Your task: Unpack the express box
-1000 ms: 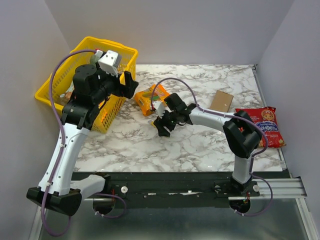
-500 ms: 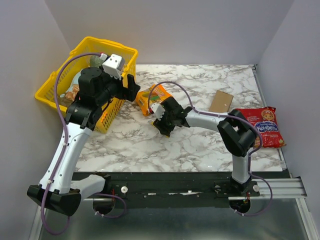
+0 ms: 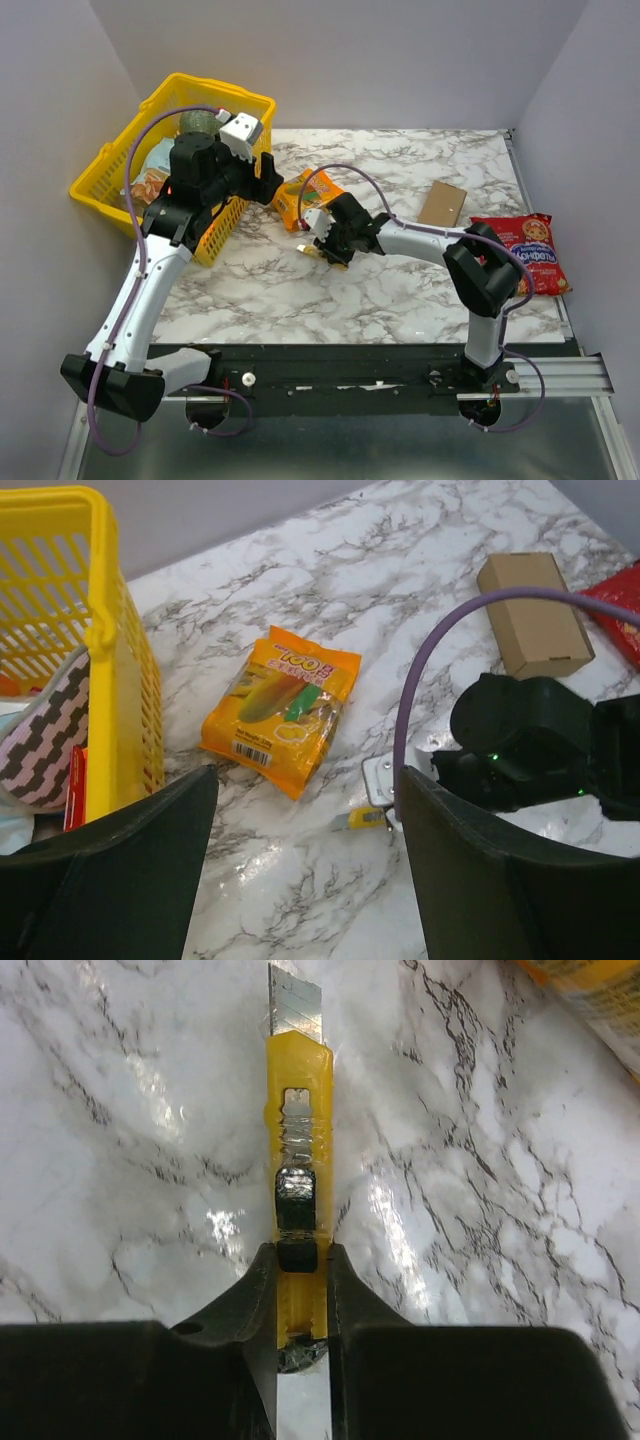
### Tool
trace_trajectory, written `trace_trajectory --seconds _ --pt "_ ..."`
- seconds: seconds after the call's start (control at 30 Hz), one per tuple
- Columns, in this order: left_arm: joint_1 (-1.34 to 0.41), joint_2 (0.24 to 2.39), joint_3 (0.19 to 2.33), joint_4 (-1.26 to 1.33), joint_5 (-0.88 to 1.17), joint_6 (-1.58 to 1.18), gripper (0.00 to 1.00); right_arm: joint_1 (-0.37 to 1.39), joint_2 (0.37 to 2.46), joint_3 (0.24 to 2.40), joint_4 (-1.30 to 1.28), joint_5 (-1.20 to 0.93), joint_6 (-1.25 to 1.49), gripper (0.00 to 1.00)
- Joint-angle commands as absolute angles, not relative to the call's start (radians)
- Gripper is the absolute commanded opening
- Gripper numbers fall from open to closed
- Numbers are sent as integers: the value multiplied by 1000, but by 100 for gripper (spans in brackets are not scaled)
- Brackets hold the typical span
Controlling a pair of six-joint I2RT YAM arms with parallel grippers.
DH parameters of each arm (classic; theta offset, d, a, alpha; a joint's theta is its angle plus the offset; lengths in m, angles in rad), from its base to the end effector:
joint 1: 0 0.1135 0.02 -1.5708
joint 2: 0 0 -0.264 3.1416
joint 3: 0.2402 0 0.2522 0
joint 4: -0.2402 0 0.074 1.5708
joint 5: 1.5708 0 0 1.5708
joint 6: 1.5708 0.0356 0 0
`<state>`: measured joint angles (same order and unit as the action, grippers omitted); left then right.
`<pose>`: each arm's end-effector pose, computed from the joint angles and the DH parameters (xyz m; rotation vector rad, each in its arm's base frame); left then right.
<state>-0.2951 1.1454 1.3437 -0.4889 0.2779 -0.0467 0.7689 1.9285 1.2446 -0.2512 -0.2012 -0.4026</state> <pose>0.2297 -0.0800 0.4300 0.4247 1.8306 -0.4943 0.2860 0.2866 0.1649 -1.4648 2.0564 0.4016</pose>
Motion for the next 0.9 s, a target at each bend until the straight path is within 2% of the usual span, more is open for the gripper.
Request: trace_trajectory --seconds 0.0,0.27,0.33,0.47,0.5,0.53,0.63,0.8,0.87 --pt "-301 1230 1345 -491 397 40 79 703 1763 1262 -363 -183 -483 8" --pt "-308 1460 1440 -537 672 151 75 600 1573 1266 -459 -206 -768 7" --pt "-316 1505 1505 -589 724 214 73 595 1548 1240 -454 -206 -822 4" --pt "-322 1600 1588 -698 698 293 69 580 1552 1232 -430 -167 -781 7" --pt "-322 1609 1604 -709 692 305 69 575 1560 1229 -405 -169 -763 12" --pt "-321 1614 1609 -716 681 311 69 571 1571 1227 -397 -178 -747 28" --pt "-316 1615 1600 -718 641 260 71 560 1646 1267 -408 -189 -715 54" --pt "-267 1563 1511 -670 600 109 73 540 1862 1538 -528 -141 -444 60" --pt "-238 1542 1491 -660 598 71 73 540 1930 1580 -534 -97 -297 68"
